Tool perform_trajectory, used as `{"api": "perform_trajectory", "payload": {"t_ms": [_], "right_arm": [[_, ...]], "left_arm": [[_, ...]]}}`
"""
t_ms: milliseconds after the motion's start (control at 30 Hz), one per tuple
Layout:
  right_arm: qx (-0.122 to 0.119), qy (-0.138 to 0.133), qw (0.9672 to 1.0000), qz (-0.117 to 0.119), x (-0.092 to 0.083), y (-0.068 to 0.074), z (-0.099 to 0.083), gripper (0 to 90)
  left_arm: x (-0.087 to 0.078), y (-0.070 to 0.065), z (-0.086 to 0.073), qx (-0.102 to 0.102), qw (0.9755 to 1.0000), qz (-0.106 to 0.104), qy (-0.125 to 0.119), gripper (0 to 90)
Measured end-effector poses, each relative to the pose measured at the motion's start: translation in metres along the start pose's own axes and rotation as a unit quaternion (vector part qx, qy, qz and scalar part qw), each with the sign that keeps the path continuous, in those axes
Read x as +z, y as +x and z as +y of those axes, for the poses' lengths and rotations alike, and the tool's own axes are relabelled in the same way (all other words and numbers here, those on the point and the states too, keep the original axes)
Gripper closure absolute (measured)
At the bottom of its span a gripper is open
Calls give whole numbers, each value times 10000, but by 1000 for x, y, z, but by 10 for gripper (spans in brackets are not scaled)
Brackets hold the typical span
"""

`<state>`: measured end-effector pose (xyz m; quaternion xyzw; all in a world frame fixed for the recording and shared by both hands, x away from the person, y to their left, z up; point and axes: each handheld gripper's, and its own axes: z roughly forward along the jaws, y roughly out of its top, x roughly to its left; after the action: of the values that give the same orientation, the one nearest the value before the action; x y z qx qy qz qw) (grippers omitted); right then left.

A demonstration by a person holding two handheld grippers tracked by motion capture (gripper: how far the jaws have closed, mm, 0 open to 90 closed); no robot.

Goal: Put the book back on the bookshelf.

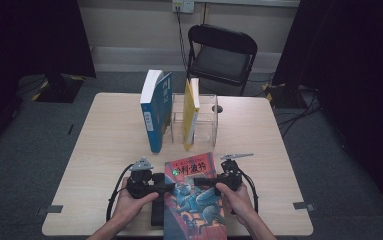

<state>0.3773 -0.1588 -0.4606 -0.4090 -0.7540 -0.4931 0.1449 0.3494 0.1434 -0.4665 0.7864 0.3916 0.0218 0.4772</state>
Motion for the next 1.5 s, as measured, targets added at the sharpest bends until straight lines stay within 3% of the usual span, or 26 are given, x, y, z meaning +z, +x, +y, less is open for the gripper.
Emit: {"api": "perform_trajectory", "payload": {"t_ms": [167,267,467,767,800,833,967,1133,1233,1367,1433,1500], "right_arm": [[-362,-151,9992,-4,-4,9,1,802],[-460,-206,9987,31,-5,15,2,809],[-688,-259,9973,37,-5,23,4,816],[-890,-265,9957,22,-6,34,6,826],[-909,-268,9955,5,-6,35,6,826],[-925,-256,9954,4,-6,36,6,827],[-1033,-263,9942,-154,-5,41,6,827],[-1187,-312,9920,-292,-7,50,7,827],[-1172,-461,9913,-384,-9,53,8,826],[-1165,-606,9904,-424,-12,54,11,825],[-1203,-567,9898,-518,-14,55,15,823],[-1214,-590,9895,-515,-16,57,18,822]], "left_arm": [[-1,3,1,-186,9997,-181,-12,274],[0,3,1,-248,9993,-264,1,229],[6,1,3,-366,9976,-586,-13,224],[12,-2,4,-350,9956,-867,11,165],[12,-1,4,-425,9938,-1028,45,186],[13,1,4,-605,9901,-1266,100,245],[10,-2,4,-563,9919,-1136,98,271],[0,0,7,-596,9909,-1202,-71,357],[-7,-4,14,-400,9923,-1139,-261,439],[-10,-7,22,-351,9921,-1139,-403,536],[-11,-10,28,-166,9936,-1048,-394,544],[-15,-12,34,-60,9934,-1039,-473,563]]}}
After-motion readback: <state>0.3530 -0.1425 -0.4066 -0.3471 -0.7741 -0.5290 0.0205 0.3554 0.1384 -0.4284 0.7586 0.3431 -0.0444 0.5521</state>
